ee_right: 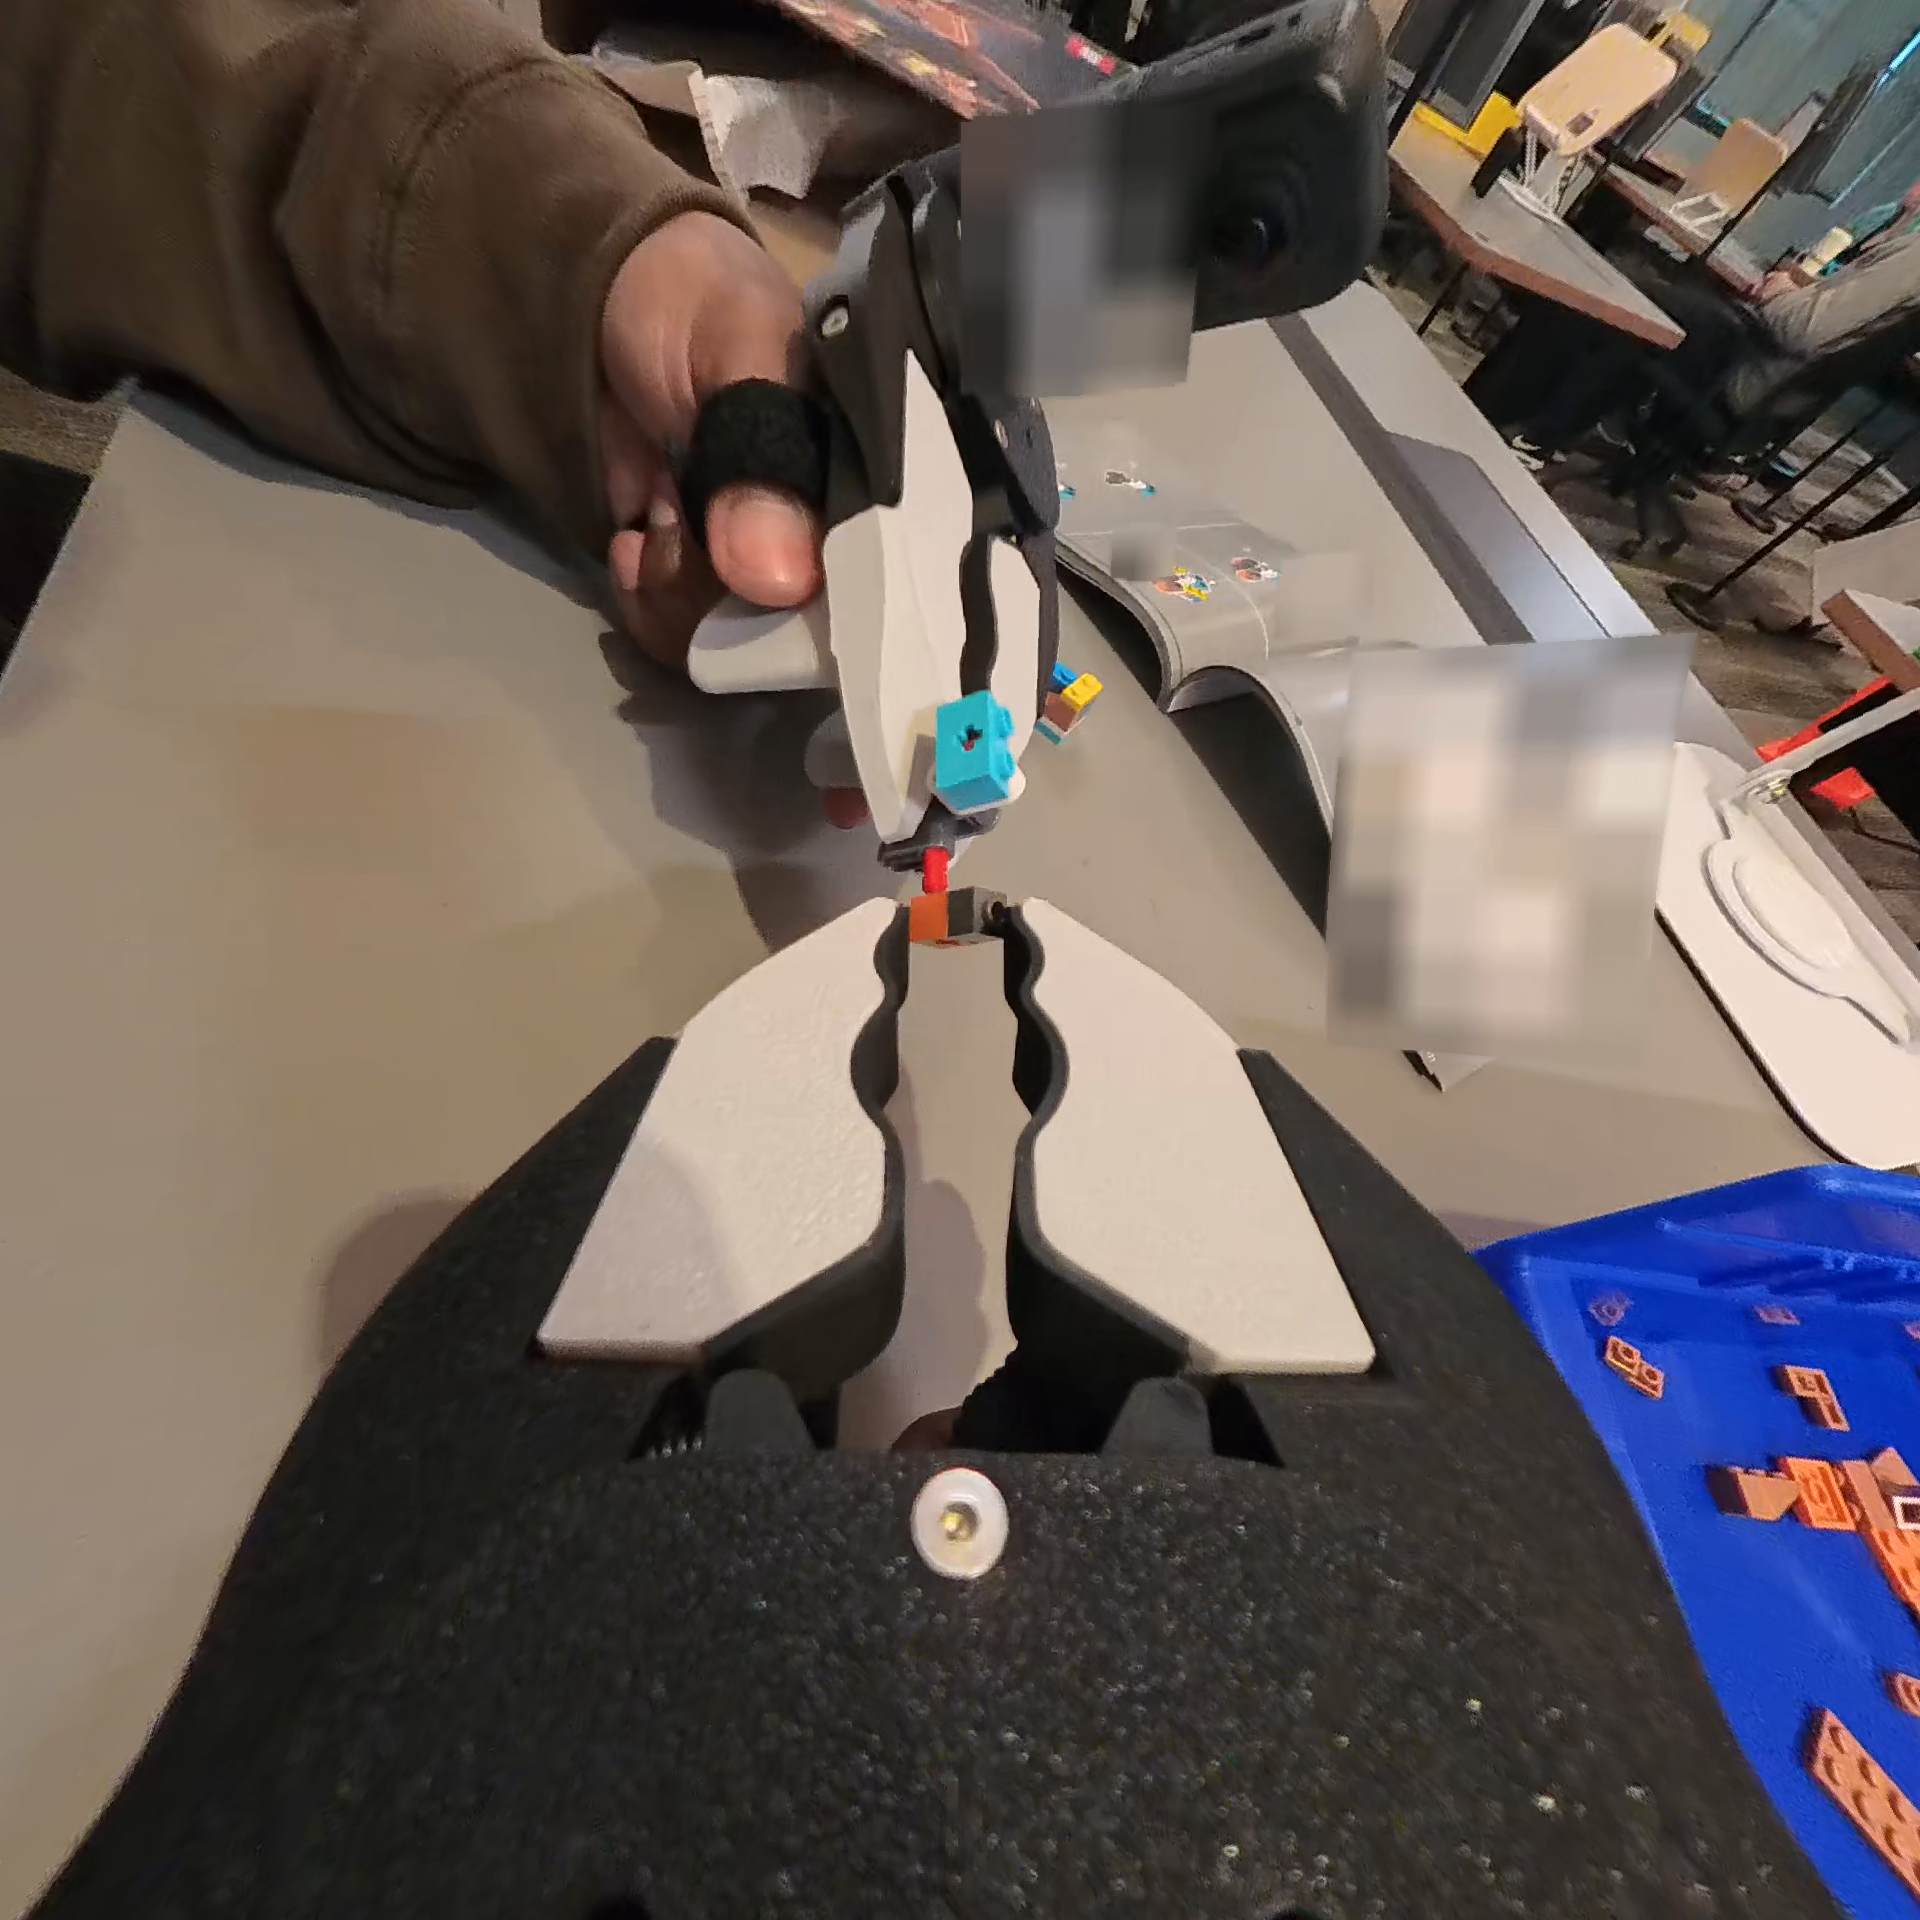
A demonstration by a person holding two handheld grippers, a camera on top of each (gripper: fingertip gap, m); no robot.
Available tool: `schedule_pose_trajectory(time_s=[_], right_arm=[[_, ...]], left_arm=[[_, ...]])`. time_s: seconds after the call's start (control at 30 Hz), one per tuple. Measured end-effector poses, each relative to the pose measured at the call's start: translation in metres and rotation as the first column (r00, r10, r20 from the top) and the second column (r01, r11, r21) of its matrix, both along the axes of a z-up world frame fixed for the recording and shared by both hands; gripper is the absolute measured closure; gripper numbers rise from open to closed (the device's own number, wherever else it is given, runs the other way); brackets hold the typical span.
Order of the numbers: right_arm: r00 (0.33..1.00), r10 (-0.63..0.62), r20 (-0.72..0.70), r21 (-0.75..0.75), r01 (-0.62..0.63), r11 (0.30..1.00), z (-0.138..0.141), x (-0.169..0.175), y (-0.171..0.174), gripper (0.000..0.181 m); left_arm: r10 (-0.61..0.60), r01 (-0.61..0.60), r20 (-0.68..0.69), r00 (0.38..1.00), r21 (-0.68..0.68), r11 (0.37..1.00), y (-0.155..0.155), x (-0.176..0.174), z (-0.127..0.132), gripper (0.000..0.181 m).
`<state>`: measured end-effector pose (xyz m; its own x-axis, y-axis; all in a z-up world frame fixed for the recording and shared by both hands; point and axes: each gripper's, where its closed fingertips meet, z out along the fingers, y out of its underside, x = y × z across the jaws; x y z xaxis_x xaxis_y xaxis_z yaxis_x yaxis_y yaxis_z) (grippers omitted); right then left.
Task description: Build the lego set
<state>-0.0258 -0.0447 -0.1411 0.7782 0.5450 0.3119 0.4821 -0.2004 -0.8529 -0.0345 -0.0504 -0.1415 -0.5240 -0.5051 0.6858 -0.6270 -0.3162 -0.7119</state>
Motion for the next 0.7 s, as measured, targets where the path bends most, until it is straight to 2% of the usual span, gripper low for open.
schedule_pose_trajectory(time_s=[0.33, 0.7], right_arm=[[1.000, 0.030, 0.006, -0.041, -0.029, 0.999, -0.0073, -0.0059, -0.0013, 0.165], [0.993, 0.051, -0.110, -0.116, -0.064, 0.991, -0.0089, -0.0099, -0.0046, 0.166]], left_arm=[[-0.021, 0.021, 0.007, 1.000, 0.032, 0.999, -0.0031, -0.0021, -0.0021, 0.173], [-0.043, 0.040, 0.028, 0.999, 0.099, 0.994, -0.0060, -0.0044, -0.0052, 0.173]])
